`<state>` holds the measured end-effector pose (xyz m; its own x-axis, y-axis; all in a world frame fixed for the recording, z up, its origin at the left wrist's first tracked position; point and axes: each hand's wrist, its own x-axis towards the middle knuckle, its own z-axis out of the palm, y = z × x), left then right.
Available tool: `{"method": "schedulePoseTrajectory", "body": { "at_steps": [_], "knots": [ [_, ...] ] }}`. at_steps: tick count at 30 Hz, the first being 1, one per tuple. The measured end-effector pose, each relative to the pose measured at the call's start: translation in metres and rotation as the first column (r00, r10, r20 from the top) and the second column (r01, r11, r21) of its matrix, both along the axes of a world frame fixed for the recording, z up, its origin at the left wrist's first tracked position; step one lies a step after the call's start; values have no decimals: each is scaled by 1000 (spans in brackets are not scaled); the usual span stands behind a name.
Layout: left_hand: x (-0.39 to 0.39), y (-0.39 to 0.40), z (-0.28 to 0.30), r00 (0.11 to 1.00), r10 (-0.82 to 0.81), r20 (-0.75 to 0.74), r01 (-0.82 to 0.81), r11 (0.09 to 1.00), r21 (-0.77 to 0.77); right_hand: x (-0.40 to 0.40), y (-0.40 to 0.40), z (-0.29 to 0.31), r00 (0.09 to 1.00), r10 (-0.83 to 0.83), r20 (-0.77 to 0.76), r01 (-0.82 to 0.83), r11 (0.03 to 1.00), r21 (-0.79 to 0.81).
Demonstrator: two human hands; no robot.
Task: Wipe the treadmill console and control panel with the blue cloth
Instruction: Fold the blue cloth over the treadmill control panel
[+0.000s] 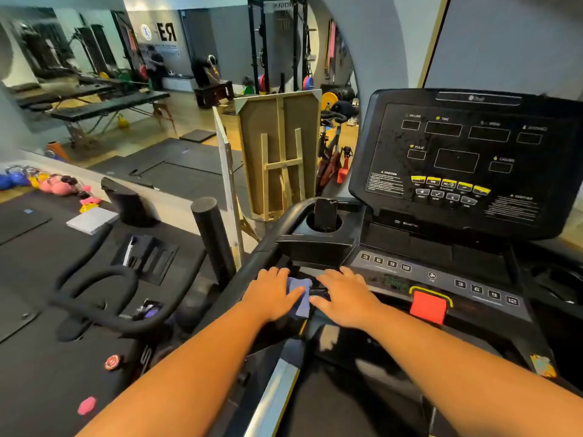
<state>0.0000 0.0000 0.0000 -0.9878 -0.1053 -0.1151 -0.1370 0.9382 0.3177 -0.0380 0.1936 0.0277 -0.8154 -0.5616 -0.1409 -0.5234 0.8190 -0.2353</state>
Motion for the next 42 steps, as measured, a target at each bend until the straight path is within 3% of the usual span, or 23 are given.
{"method": "schedulePoseTrajectory", "body": {
  "at_steps": [6, 12, 19, 23, 25, 27, 30, 32, 36, 40, 42],
  "knots": [
    [8, -7, -19, 994, 48, 93, -59, 991, 122, 11, -26, -14, 993, 113, 24, -115, 983, 144],
    [4, -6, -26, 989, 145, -1, -136, 931, 338, 17, -31, -25, 990, 142, -7, -137, 965, 222],
    [-6, -6, -15, 946, 323, -34, -246, 781, 574, 14, -27, -28, 993, 107, 39, -110, 991, 79],
    [-11, 7, 12, 942, 293, -165, -122, 755, 644, 13, -28, -18, 988, -12, 156, 47, 974, -222],
    [-16, 15, 26, 938, 253, -237, -33, 747, 665, 10, -29, -6, 928, -154, 339, 295, 859, -419],
    [-24, 26, 42, 937, 189, -294, 53, 755, 654, 6, -28, 15, 777, -215, 592, 573, 630, -524],
    [-34, 45, 65, 947, 23, -320, 178, 791, 585, -3, -17, 35, 539, -19, 842, 824, 220, -523],
    [-39, 59, 75, 943, -111, -313, 274, 794, 543, -9, -7, 43, 488, 69, 870, 870, 32, -491],
    [-51, 77, 82, 917, -213, -338, 370, 772, 516, -19, 11, 44, 451, 55, 891, 884, -169, -437],
    [-68, 87, 79, 879, -172, -444, 350, 866, 358, -21, 29, 41, 435, -67, 898, 867, -238, -438],
    [-74, 94, 79, 932, -155, -328, 293, 855, 427, -20, 37, 39, 428, -94, 899, 853, -285, -436]
  ]
}}
